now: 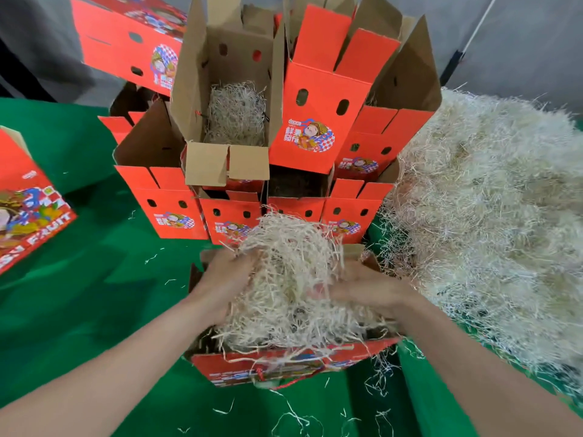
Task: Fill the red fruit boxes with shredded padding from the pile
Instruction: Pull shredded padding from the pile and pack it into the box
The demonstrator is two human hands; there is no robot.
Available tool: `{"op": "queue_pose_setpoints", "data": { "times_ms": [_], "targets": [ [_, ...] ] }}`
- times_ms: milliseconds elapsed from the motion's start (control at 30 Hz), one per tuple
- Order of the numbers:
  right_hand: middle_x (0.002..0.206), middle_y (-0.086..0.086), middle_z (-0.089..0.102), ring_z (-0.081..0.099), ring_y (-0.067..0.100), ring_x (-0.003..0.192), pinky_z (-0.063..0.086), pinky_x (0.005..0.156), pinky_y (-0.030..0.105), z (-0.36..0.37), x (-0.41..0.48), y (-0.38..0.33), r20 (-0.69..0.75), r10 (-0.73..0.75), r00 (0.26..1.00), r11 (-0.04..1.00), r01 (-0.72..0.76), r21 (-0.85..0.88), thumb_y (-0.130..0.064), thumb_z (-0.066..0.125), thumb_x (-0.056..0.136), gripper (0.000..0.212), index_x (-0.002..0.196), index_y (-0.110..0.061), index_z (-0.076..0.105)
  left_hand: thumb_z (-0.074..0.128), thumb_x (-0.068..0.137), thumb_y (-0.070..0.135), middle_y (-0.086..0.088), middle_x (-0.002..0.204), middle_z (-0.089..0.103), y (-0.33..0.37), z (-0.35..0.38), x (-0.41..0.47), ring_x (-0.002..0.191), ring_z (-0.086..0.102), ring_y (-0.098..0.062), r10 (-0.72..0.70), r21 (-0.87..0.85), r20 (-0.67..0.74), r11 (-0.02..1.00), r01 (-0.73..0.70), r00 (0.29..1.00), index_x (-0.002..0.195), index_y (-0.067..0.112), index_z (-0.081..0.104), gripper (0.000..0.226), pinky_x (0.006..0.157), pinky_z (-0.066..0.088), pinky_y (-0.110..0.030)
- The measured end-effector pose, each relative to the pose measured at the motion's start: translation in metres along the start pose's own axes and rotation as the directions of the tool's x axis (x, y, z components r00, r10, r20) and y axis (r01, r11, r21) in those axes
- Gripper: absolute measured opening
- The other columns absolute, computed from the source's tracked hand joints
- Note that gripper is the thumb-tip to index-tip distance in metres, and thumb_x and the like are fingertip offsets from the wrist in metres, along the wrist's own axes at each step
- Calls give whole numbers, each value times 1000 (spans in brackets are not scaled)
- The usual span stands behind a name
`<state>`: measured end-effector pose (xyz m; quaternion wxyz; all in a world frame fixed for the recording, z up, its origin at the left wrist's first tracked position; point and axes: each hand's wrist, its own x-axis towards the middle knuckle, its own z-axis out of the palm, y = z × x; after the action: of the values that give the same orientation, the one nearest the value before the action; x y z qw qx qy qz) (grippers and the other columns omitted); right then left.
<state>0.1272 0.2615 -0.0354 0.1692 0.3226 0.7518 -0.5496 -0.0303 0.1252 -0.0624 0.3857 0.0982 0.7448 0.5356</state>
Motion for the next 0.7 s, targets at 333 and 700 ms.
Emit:
{"op": "queue_pose_setpoints", "data": {
  "times_ms": [333,700],
  "targets": [
    [82,36,55,49,55,92,43,86,53,23,14,3,-205,-125,971,987,144,78,0,56,88,18,82,17,55,72,76,15,-2,113,57,-8,-20,-3,93,54,-9,-34,427,251,901,-79,967,125,8,46,56,75,43,-20],
    [68,-1,39,38,8,58,38,59,19,-2,0,18,-236,59,970,958,-121,-259,-7,44,95,26,70,-13,39,86,50,24,2,122,52,1,-52,-2,109,49,-15,-51,24,461,999,45,886,132,12,41,95,93,38,-31]
  ]
}}
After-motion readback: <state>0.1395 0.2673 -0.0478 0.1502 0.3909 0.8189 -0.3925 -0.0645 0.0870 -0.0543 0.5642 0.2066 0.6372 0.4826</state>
